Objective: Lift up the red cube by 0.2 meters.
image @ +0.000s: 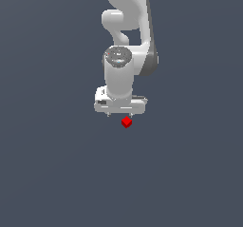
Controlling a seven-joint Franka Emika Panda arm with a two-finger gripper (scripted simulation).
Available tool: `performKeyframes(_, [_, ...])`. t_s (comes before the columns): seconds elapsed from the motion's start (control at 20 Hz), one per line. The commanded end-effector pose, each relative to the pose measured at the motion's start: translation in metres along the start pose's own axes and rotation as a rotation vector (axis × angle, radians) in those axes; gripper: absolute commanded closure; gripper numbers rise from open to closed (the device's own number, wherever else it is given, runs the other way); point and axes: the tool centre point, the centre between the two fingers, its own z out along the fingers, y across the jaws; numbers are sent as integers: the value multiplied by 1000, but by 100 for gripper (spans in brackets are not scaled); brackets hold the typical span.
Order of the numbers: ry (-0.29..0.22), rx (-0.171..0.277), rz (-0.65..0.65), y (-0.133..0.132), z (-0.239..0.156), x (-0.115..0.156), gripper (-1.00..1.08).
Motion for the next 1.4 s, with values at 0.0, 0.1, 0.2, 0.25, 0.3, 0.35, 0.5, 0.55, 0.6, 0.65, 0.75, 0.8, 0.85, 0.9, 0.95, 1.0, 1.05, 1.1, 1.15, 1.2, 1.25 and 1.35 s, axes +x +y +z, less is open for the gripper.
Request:
performKeyframes(0.0, [0, 0, 0, 0, 0, 0, -92])
performKeyframes(0.1, [0, 0, 3, 0, 0, 0, -92])
performKeyframes(0.2, [1, 0, 11, 0, 2, -1, -92])
performKeyframes(0.25, [1, 0, 17, 0, 3, -1, -92])
performKeyframes(0.3, [1, 0, 25, 0, 4, -2, -92])
performKeyframes(0.35, [2, 1, 34, -1, 6, -2, -92])
performKeyframes(0.5, [4, 1, 69, -1, 12, -5, -92])
performKeyframes(0.55, [4, 2, 83, -2, 15, -6, -92])
performKeyframes(0.6, [5, 2, 99, -2, 18, -7, -92])
performKeyframes(0.65, [6, 2, 117, -2, 21, -8, -92])
performKeyframes(0.75, [8, 3, 155, -3, 28, -11, -92])
performKeyframes(0.8, [9, 3, 176, -4, 32, -12, -92])
performKeyframes(0.85, [10, 4, 199, -5, 36, -13, -92])
performKeyframes(0.9, [11, 4, 223, -6, 40, -15, -92])
performKeyframes(0.95, [13, 4, 248, -6, 44, -16, -92])
performKeyframes(1.0, [14, 5, 275, -7, 49, -18, -92])
performKeyframes(1.05, [15, 5, 302, -8, 54, -19, -92])
performKeyframes(1.1, [17, 6, 328, -9, 59, -21, -92])
performKeyframes(1.15, [18, 6, 355, -10, 64, -22, -92])
performKeyframes(1.2, [20, 7, 382, -12, 69, -24, -92])
performKeyframes(1.25, [21, 7, 409, -13, 74, -25, -92])
performKeyframes(1.35, [24, 8, 462, -15, 83, -28, -92])
